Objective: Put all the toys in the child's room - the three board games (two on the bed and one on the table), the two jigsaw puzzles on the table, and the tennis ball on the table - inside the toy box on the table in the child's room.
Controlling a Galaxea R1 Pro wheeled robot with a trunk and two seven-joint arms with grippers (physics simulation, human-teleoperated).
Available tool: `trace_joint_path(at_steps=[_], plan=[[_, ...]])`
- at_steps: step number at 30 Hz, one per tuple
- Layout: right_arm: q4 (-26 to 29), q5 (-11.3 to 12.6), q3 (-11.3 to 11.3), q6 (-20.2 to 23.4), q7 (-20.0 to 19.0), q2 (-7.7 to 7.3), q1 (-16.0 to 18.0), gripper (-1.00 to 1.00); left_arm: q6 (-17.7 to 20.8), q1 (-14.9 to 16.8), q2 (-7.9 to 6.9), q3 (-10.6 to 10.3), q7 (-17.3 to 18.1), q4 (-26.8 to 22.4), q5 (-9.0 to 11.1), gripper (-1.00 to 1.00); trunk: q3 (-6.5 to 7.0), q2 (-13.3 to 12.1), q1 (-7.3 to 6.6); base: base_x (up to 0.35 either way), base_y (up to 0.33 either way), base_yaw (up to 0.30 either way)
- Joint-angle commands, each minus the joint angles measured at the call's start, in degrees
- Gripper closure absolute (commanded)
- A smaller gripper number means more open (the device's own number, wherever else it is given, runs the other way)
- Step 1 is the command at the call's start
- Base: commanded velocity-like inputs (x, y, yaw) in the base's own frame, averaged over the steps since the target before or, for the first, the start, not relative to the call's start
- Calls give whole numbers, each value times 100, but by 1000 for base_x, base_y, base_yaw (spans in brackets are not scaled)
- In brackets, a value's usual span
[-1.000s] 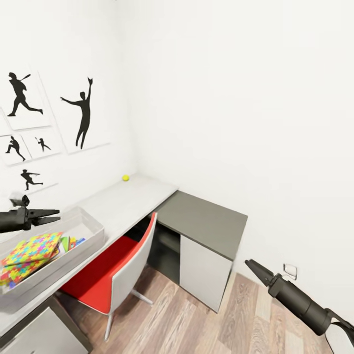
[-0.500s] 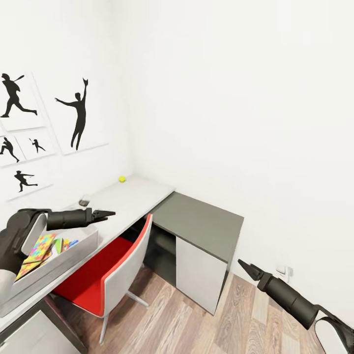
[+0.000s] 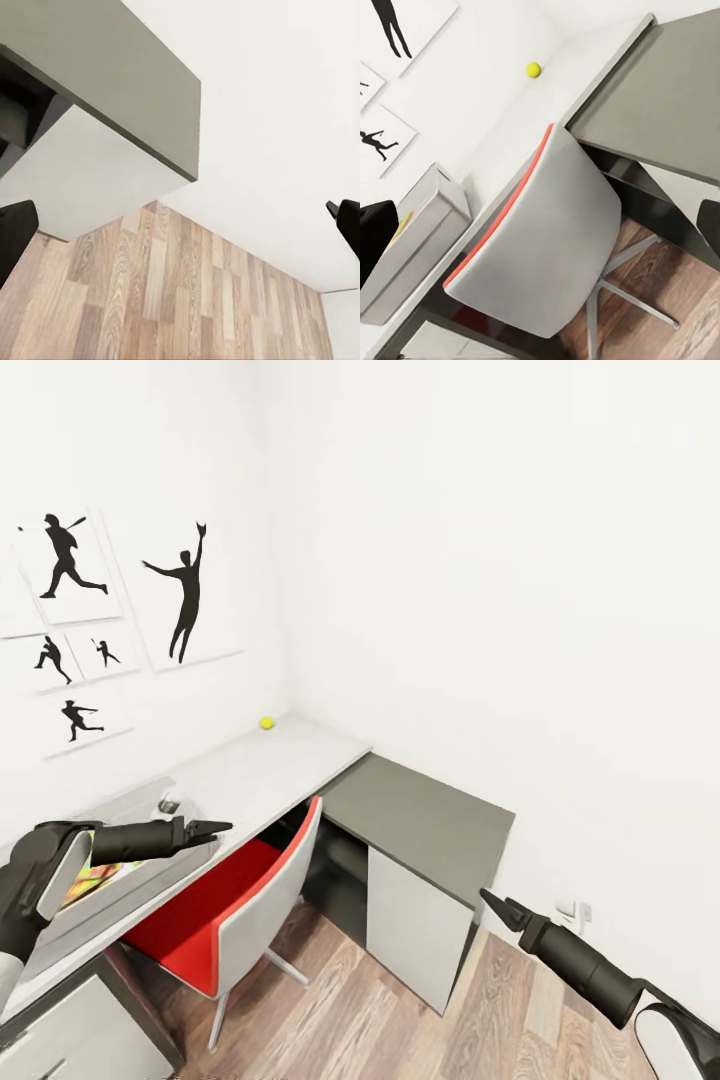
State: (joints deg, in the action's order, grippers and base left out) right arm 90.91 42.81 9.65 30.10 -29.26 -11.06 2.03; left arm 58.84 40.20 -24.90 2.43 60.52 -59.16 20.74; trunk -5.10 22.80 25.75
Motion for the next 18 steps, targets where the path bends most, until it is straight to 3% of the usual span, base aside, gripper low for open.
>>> trace_joint_path(at_steps=[1, 7, 18], plan=[[2, 44, 7, 48, 0, 2, 4, -100, 23, 3, 0, 21, 21, 2, -9, -100, -11, 12, 4, 6, -12, 273], [2, 44, 5, 47, -17, -14, 1, -100, 23, -10, 30, 77, 21, 1, -9, -100, -8, 12, 4, 10, -145, 95], [-1, 44, 3, 35, -41, -22, 0, -100, 22, -12, 38, 71, 27, -8, 0, -100, -8, 12, 4, 41, -56, 4]])
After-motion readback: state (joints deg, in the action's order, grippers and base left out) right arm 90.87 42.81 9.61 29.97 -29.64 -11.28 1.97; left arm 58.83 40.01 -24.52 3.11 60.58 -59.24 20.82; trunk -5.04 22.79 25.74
